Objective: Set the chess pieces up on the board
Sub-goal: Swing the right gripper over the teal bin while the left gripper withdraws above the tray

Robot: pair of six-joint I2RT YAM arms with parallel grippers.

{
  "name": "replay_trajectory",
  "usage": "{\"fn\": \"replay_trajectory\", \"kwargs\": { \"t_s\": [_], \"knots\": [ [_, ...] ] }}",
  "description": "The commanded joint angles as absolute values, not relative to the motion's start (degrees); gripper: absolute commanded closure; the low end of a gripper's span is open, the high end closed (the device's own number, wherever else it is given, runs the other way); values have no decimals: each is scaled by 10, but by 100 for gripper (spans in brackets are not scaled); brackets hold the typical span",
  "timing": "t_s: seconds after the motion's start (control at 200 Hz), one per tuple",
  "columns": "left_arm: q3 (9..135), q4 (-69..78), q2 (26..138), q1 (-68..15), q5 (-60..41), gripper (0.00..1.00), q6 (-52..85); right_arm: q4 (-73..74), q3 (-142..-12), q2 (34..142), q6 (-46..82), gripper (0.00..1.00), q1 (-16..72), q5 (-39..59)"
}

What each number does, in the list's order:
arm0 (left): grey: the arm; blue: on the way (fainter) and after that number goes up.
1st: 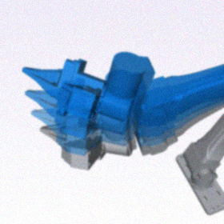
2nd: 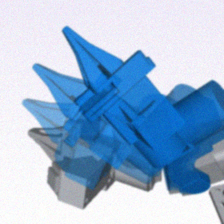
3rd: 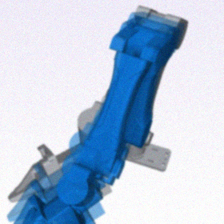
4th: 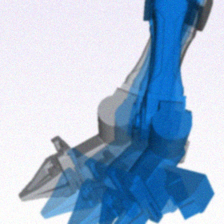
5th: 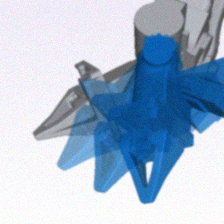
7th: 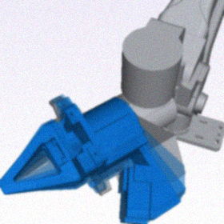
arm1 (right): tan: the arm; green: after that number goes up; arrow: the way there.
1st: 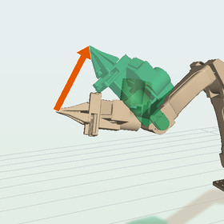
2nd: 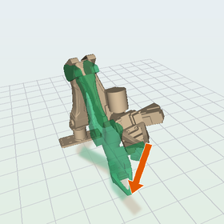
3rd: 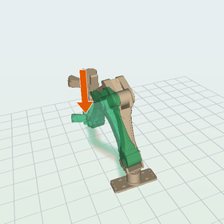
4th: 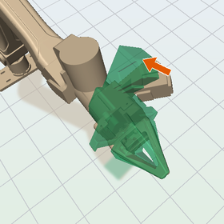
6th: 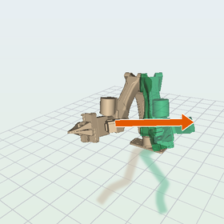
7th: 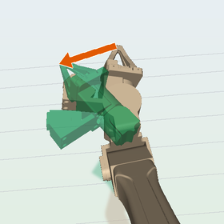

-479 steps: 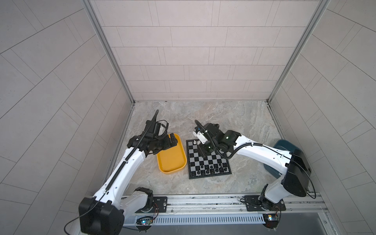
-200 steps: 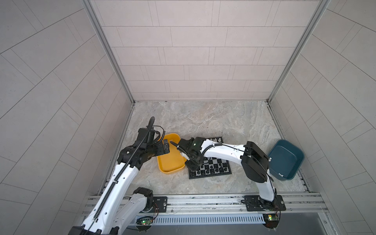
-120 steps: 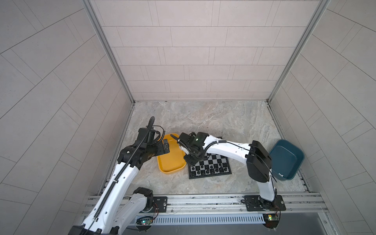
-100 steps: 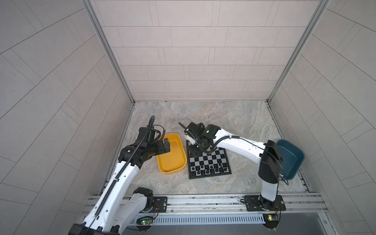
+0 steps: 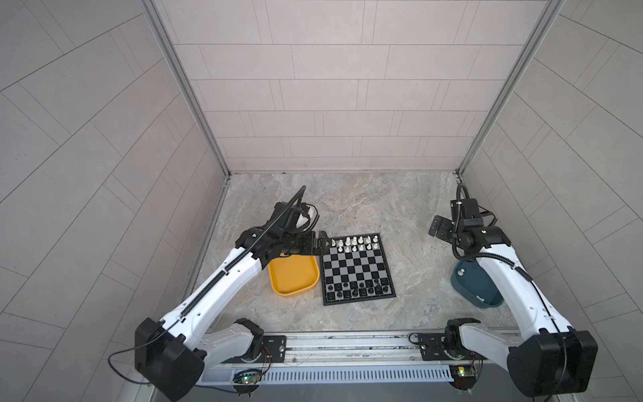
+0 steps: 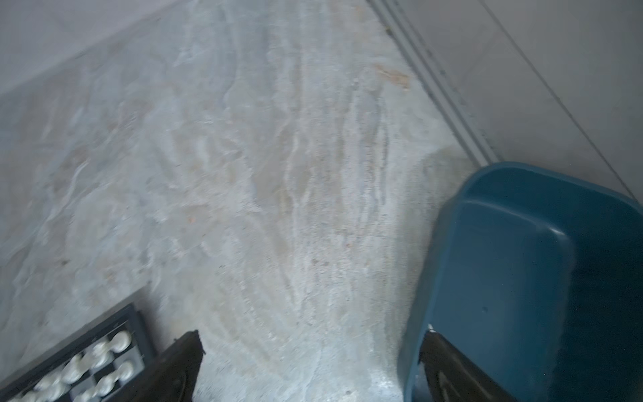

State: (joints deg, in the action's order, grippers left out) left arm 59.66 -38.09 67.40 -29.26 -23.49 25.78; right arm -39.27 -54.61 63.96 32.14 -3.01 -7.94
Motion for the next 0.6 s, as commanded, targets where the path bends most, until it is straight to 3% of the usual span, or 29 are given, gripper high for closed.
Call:
{"fn": "replay_trajectory", "kwargs": {
  "t_s": [0.0, 0.145, 0.595],
  "knots": [
    [608, -371, 689, -302, -263, 0, 242, -356, -510, 643, 346, 1, -98, -89],
    [594, -355, 705, -302, -280, 0, 229, -300, -476, 670, 344, 1, -162, -35],
    [571, -330, 725, -301, -281, 0, 189, -259, -482, 797, 353, 1, -166, 8]
  ]
}}
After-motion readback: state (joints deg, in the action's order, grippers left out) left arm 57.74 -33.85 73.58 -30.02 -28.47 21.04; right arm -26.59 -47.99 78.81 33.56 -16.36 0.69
